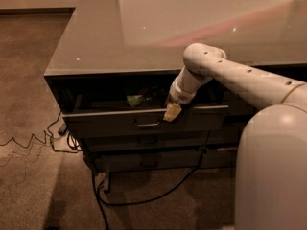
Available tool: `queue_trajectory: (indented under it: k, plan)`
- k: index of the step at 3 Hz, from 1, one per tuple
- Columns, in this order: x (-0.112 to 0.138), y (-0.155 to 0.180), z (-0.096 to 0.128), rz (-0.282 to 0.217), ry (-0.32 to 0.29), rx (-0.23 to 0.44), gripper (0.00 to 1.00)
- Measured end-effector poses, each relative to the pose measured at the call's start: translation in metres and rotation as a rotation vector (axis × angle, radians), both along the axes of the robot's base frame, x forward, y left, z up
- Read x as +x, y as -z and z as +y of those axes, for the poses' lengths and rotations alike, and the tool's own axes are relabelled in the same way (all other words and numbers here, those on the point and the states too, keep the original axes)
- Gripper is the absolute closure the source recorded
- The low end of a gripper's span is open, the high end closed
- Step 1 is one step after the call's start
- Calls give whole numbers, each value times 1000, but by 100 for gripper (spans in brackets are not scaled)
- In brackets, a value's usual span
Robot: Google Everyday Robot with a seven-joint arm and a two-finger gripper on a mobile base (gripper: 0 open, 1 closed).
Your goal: Open top drawer
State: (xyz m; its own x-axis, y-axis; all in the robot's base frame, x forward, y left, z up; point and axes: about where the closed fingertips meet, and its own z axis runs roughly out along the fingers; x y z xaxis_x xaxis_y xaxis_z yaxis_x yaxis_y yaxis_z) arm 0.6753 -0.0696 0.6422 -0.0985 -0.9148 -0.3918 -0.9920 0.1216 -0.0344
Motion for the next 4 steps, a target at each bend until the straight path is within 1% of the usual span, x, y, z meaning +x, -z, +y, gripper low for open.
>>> queue_trajectory:
  k: [1,2,3,4]
  plan:
    - [-2,1,0,-1,1,0,15]
    - [-28,15,1,19,-23,30,0]
    - [-31,12,1,22,-24,32,0]
    - [-44,17,-3,25,-30,39,19]
